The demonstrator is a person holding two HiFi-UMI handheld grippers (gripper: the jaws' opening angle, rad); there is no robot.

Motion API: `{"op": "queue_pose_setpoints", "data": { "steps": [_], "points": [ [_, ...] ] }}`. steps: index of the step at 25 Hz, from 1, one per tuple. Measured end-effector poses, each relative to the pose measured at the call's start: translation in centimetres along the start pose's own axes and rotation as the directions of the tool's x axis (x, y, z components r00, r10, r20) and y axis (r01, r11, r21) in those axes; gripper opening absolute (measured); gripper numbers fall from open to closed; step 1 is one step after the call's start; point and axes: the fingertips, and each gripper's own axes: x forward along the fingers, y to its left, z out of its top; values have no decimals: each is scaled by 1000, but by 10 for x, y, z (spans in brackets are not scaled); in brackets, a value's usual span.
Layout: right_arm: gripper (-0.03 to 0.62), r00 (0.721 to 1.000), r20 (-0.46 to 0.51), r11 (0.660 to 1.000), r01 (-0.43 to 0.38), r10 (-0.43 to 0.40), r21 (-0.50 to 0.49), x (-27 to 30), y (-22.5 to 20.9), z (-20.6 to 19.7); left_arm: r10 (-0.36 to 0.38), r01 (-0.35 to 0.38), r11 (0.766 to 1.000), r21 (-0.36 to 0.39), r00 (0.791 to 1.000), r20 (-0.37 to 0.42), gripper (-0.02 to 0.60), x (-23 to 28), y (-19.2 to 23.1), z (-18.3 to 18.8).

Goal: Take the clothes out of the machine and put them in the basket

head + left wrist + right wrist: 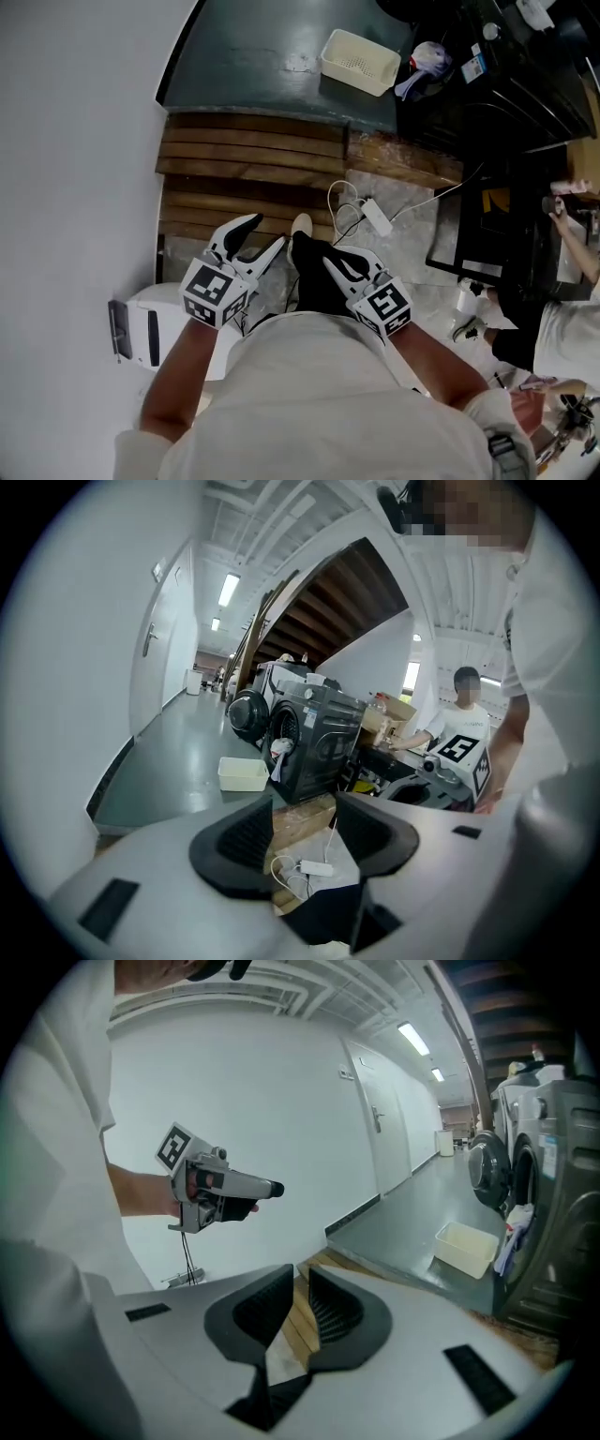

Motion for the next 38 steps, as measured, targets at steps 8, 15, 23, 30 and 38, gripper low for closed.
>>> {"op": "queue_pose_setpoints", "data": {
  "steps": [8, 15, 23, 30, 38],
  "points": [
    [35, 998, 39, 999, 53, -53, 7, 31, -112, 109, -42, 46, 994, 96, 998, -42, 209, 74, 64, 140],
    [49, 989, 87, 992, 113, -117, 50, 22, -160, 149, -95, 105, 983, 149, 993, -73, 212, 126, 77, 205],
    [49, 977, 53, 969, 199, -209, 148, 45, -198, 153, -225, 245, 949, 198, 967, -121, 213, 202, 108, 244],
    [49, 953, -13, 933, 298, -302, 200, 93, -259, 182, -354, 381, 897, 225, 923, -150, 216, 272, 163, 289],
    [49, 908, -72, 864, 417, -414, 282, 176, -325, 277, -477, 523, 821, 229, 849, -230, 215, 315, 262, 359]
  ]
}}
